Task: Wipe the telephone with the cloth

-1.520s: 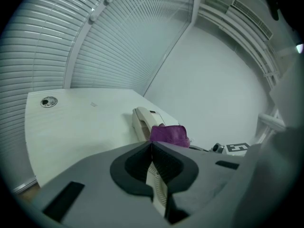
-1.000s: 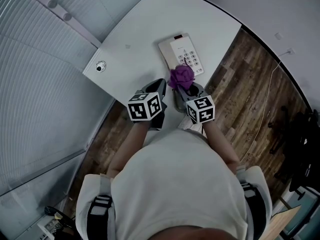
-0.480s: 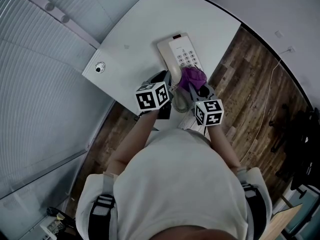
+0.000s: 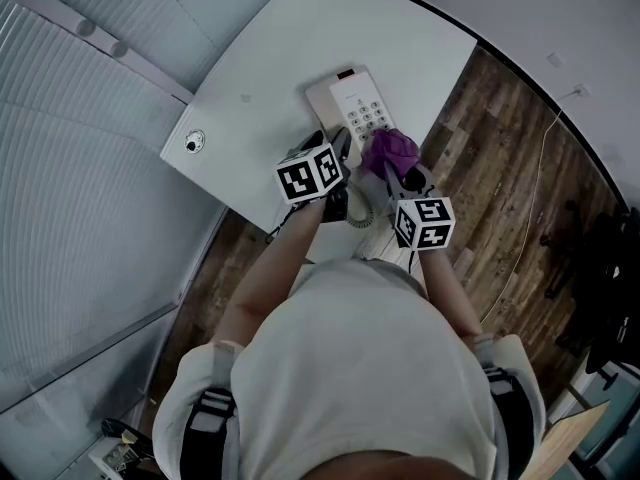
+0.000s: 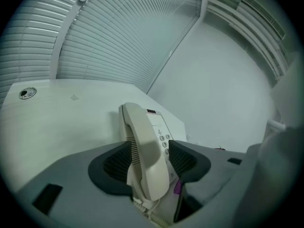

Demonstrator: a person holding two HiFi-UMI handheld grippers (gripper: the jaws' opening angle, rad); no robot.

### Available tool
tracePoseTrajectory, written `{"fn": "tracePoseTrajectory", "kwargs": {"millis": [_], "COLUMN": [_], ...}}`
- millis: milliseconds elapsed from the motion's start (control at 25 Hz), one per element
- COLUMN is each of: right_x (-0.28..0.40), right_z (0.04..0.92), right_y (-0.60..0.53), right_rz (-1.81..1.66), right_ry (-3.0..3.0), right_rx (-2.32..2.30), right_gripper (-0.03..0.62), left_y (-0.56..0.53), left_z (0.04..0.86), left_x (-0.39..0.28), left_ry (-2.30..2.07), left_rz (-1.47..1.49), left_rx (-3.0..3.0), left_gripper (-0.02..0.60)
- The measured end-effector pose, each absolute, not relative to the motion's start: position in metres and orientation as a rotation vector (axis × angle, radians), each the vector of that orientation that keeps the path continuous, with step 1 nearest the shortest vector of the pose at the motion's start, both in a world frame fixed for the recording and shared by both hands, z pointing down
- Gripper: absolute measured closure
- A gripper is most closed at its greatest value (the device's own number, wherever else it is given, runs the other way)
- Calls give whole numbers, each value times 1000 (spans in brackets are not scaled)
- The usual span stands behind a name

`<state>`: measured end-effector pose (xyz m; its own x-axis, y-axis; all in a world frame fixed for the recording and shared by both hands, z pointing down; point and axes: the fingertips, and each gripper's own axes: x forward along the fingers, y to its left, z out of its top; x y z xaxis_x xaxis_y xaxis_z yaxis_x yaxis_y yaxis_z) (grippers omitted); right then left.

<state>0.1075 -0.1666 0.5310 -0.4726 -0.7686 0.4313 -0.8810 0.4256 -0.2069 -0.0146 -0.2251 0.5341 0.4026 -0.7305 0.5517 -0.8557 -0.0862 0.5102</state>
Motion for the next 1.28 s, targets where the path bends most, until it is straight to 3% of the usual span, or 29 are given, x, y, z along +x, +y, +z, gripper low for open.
{"fn": "tracePoseTrajectory", "kwargs": {"millis": [560, 1280], "right_x": [118, 116], "right_z": [535, 528], "right_y": [-170, -176], "right_rz": [604, 578], "right_ry": [-2391, -2404], "right_rx": [1444, 1447], "right_gripper": [511, 511], "left_y": [-254, -249], "left_z": [556, 544], "left_x": [-8, -18], "left_ry": [-1594, -1501], "left_rz": [404, 230], "left_rx": [1762, 1719], "left_gripper": [299, 347]}}
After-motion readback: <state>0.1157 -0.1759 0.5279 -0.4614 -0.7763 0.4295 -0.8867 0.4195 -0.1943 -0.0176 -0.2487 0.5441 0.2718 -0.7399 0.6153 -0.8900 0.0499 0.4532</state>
